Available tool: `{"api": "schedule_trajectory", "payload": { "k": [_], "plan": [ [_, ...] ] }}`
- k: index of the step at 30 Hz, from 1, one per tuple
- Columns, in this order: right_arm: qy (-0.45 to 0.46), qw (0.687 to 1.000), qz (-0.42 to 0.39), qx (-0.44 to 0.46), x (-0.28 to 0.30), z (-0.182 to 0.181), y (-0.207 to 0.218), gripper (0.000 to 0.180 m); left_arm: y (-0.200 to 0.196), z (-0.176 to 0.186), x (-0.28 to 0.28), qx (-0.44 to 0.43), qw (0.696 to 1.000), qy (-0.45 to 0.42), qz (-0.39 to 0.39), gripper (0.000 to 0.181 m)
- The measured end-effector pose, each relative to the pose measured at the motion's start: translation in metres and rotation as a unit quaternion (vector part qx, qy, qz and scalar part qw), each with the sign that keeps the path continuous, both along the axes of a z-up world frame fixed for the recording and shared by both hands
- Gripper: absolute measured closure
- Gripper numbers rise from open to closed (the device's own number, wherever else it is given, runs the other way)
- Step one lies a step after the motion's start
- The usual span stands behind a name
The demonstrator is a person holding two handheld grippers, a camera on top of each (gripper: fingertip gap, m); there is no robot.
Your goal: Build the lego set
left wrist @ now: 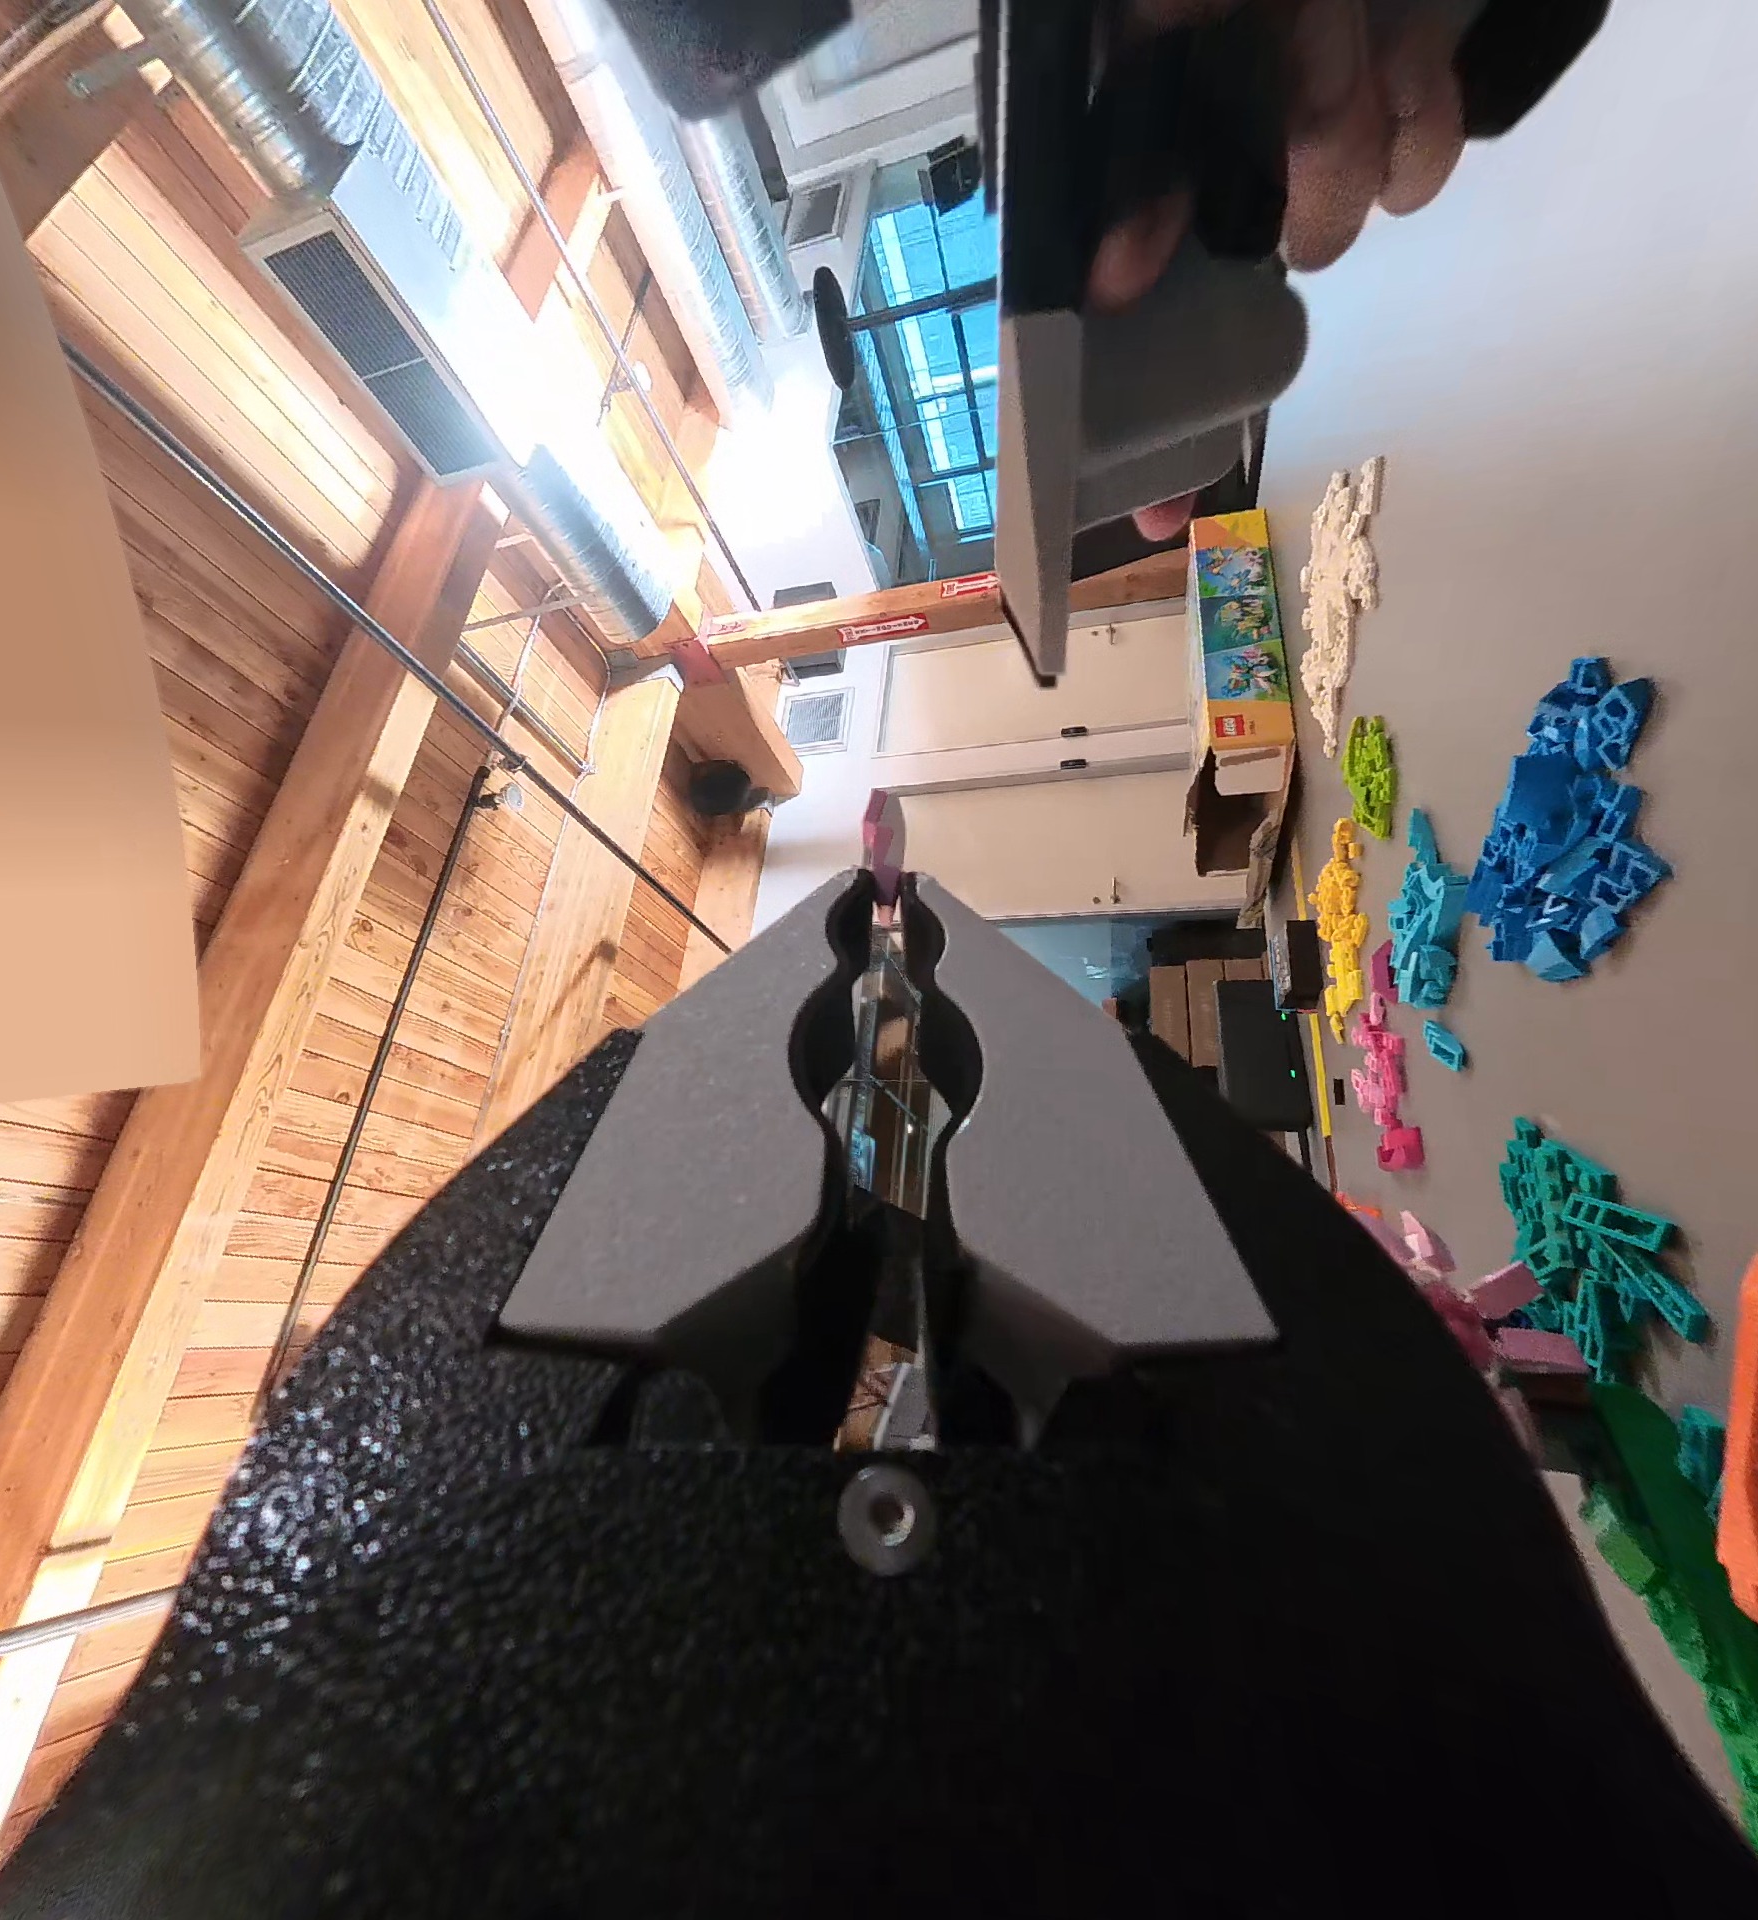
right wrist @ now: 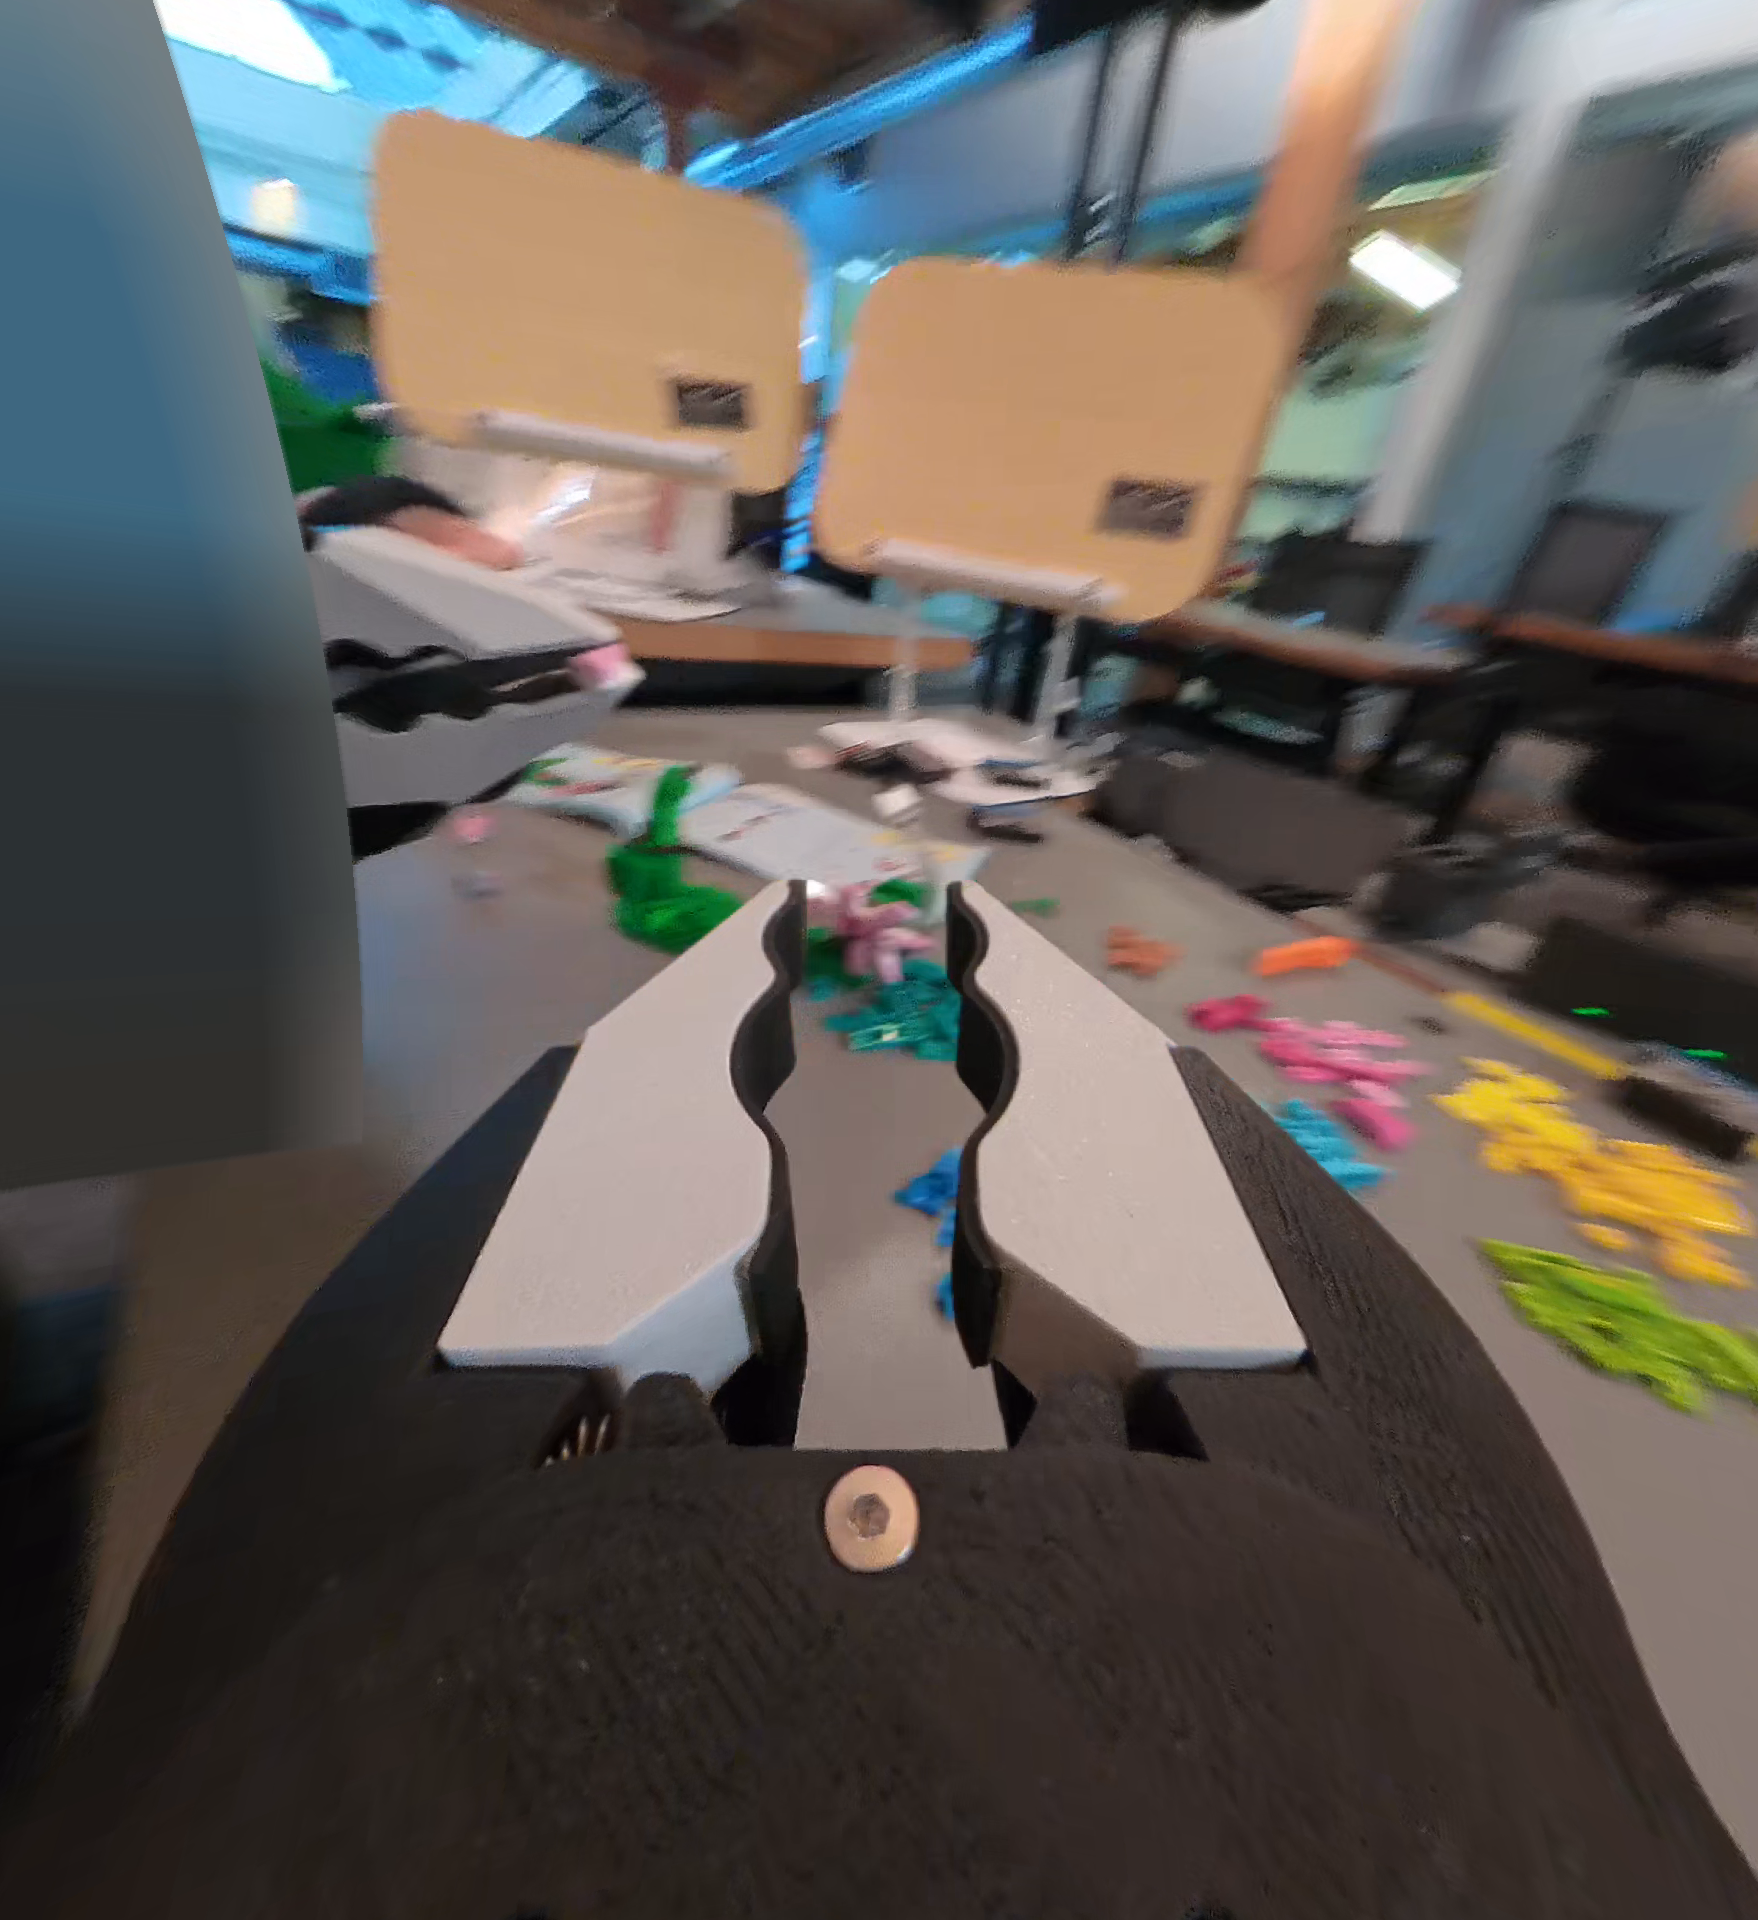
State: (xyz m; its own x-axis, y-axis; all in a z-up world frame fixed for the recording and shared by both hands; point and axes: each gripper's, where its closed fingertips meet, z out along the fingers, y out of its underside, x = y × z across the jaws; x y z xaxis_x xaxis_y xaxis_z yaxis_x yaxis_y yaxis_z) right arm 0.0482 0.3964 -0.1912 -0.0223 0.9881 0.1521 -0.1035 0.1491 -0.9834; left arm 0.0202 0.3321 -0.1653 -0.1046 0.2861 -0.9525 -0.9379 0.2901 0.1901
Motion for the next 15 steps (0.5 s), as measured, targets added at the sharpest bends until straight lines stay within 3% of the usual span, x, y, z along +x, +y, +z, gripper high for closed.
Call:
{"api": "schedule_trajectory", "payload": {
  "k": [5,15],
  "plan": [
    [0.072,0.989,-0.131,0.004,0.014,0.001,0.043,0.155,0.007,-0.015,-0.001,-0.021,1.000,-0.008,0.004,0.178],
    [0.110,0.964,-0.244,0.009,-0.001,0.004,0.111,0.157,0.030,-0.054,-0.006,-0.071,0.994,-0.080,0.030,0.179]
  ]
}}
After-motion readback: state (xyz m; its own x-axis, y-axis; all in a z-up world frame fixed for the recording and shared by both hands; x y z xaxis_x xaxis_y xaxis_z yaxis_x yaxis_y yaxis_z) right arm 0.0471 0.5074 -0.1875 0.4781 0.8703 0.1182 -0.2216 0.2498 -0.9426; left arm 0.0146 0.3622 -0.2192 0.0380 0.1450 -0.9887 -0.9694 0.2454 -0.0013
